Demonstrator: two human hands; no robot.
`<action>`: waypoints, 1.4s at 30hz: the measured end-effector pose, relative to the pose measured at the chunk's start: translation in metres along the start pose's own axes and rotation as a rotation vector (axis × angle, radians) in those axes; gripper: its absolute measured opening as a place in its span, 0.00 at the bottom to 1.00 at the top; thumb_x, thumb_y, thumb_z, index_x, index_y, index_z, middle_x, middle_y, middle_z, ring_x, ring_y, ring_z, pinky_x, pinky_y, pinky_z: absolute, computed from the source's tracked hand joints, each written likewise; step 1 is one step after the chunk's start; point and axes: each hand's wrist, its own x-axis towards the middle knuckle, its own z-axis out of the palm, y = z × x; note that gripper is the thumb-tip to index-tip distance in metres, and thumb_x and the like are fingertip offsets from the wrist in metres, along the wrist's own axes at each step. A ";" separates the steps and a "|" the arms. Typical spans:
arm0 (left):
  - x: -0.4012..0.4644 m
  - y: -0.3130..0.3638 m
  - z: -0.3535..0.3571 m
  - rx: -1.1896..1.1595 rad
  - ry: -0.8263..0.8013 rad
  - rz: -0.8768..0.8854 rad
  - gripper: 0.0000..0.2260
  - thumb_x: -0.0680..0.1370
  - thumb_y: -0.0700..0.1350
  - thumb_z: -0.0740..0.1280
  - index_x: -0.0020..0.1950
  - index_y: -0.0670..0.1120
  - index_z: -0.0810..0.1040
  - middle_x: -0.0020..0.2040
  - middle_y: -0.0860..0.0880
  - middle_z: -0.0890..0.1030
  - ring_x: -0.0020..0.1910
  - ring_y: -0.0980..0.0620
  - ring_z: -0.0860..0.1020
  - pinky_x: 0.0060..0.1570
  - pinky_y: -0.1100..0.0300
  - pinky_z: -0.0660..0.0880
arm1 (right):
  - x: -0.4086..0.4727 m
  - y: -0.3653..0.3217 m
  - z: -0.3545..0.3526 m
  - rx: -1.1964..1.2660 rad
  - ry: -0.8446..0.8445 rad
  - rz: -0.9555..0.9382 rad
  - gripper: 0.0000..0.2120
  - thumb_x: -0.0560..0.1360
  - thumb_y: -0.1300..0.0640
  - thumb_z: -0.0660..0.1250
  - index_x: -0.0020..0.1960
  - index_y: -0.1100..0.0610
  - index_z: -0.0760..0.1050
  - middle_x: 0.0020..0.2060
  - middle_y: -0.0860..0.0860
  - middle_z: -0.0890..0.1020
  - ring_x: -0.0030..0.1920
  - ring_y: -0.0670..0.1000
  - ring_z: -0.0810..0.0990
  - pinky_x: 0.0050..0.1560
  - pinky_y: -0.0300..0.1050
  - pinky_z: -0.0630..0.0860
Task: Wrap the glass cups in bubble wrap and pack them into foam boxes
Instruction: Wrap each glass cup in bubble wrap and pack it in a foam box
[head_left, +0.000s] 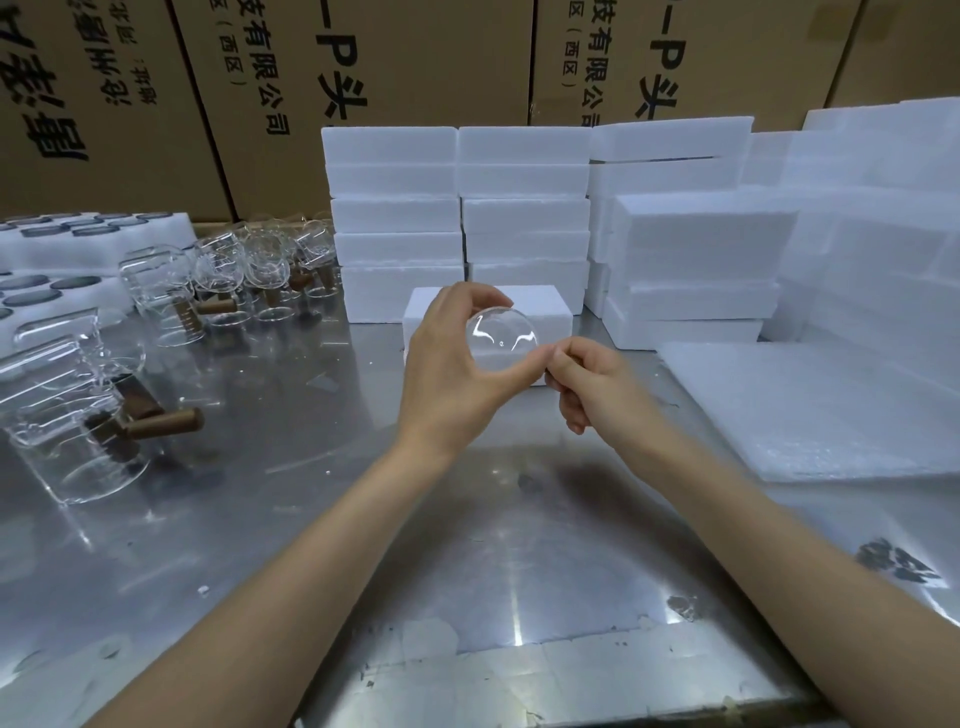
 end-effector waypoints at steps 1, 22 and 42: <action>0.000 0.000 0.002 -0.023 0.028 -0.039 0.16 0.68 0.47 0.78 0.50 0.48 0.75 0.47 0.58 0.77 0.51 0.61 0.76 0.53 0.70 0.70 | 0.000 0.000 0.001 -0.019 0.001 -0.008 0.12 0.82 0.57 0.57 0.40 0.57 0.68 0.27 0.41 0.74 0.20 0.44 0.65 0.25 0.39 0.65; 0.002 -0.010 0.001 -0.485 -0.283 -0.646 0.23 0.63 0.66 0.68 0.50 0.54 0.79 0.50 0.52 0.84 0.48 0.56 0.83 0.42 0.64 0.80 | 0.001 0.005 -0.002 -0.181 0.131 -0.283 0.05 0.77 0.57 0.66 0.44 0.50 0.73 0.33 0.37 0.80 0.35 0.37 0.76 0.39 0.36 0.69; 0.004 -0.018 0.001 -0.585 -0.265 -0.546 0.25 0.69 0.60 0.70 0.62 0.50 0.75 0.52 0.53 0.83 0.46 0.53 0.83 0.44 0.63 0.78 | -0.004 -0.012 0.000 0.280 -0.074 0.122 0.18 0.79 0.43 0.57 0.41 0.56 0.74 0.23 0.45 0.55 0.24 0.46 0.53 0.23 0.37 0.53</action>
